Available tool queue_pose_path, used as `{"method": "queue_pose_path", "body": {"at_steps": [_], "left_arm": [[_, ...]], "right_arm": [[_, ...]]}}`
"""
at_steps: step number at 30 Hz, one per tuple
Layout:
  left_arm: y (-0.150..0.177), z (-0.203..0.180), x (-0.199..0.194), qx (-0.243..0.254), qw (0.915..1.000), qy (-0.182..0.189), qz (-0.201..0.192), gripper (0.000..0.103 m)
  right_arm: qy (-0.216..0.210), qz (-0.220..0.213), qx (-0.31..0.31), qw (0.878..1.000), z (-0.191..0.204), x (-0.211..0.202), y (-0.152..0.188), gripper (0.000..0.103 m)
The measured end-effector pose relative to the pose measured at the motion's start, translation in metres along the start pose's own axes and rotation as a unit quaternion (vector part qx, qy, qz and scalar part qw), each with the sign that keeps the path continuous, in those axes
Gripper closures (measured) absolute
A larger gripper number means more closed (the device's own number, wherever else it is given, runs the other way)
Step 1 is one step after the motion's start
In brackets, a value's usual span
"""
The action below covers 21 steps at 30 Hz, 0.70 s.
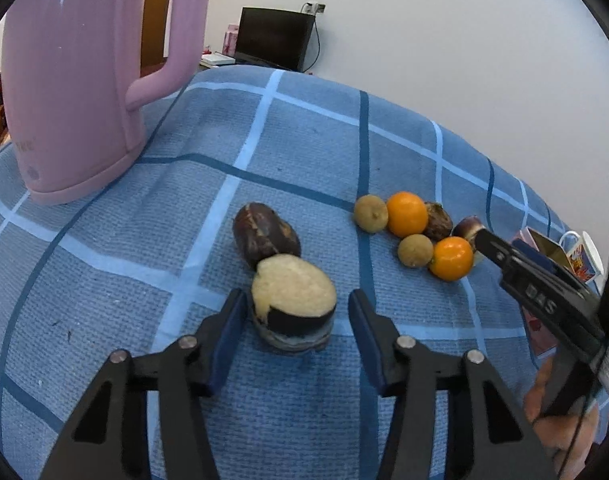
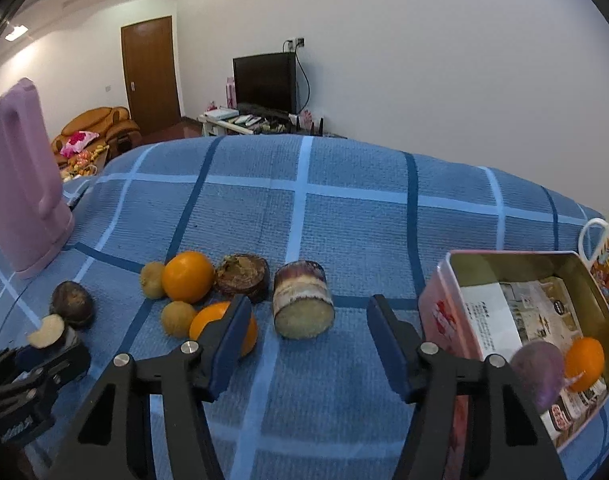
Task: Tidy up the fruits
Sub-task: 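Grasp the sliced yam piece with the left tool while the right tool grasps the cut taro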
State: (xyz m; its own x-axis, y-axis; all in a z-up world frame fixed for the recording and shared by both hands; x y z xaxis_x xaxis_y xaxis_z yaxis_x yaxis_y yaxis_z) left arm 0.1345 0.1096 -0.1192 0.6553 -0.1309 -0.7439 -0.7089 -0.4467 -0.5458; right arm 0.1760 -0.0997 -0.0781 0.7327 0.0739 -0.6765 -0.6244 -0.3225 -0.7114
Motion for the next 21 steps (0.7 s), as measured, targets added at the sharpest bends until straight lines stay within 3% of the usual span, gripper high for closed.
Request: {"method": "queue_pose_path", "body": {"at_steps": [2, 4, 11, 15, 18, 21], "left_arm": [[-0.001, 0.002, -0.001, -0.006, 1.0, 0.001, 0.0, 0.061], [-0.002, 0.005, -0.002, -0.019, 0.9997, 0.016, 0.001, 0.061], [-0.001, 0.003, -0.004, -0.02, 0.9996, 0.021, 0.0, 0.062], [0.001, -0.002, -0.01, -0.001, 0.9995, 0.029, -0.008, 0.062], [0.0, -0.009, -0.015, 0.01, 0.999, 0.04, -0.018, 0.062], [-0.002, -0.009, -0.018, 0.01, 0.9987, 0.044, -0.025, 0.062]], "right_arm": [[-0.008, 0.016, 0.002, 1.0, 0.001, 0.009, 0.001, 0.042], [-0.016, 0.028, 0.005, 0.999, 0.001, 0.015, 0.004, 0.048], [-0.051, 0.061, 0.044, 0.996, -0.005, 0.037, 0.01, 0.049], [-0.062, 0.061, 0.04, 0.995, -0.001, 0.04, 0.009, 0.049], [-0.07, 0.057, 0.035, 0.995, 0.003, 0.039, 0.007, 0.063], [-0.079, 0.048, 0.044, 0.995, 0.003, 0.035, 0.007, 0.063]]}}
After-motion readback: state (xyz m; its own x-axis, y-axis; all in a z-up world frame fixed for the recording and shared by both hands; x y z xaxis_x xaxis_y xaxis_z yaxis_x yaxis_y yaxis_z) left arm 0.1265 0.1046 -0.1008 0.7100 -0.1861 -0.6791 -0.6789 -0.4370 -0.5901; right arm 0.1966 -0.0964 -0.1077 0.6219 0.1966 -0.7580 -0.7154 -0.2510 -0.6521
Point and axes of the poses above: each gripper's, at about its wrist camera, not at the fingertips, and x roughly the way its jaws point, z to its left, y to its underside, the point moved 10 cm from there along x, roughly the way its jaws point, and after that the axes turned 14 degrees about -x, right-handed, at the moved point
